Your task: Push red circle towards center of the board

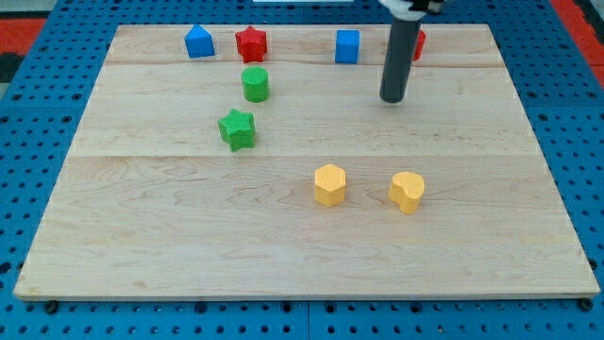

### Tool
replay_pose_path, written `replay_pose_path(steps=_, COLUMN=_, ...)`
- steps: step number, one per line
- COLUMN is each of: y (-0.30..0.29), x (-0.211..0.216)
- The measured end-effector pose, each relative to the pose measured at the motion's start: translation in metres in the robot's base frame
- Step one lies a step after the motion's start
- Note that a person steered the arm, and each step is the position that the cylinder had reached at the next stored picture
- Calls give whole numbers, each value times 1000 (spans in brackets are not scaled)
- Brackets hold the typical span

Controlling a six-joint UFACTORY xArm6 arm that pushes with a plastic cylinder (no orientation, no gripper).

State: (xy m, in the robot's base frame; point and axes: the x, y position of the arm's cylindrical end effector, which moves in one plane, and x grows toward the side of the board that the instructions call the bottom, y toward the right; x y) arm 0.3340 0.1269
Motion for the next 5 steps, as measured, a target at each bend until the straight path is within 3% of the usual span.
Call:
replay_pose_path(steps=2, y=79, x=-81)
replay_pose_path(steps=3, y=79, x=-116)
replay_pose_path(steps=4, y=55, x=-133)
replay_pose_path(steps=5, y=53, x=-120)
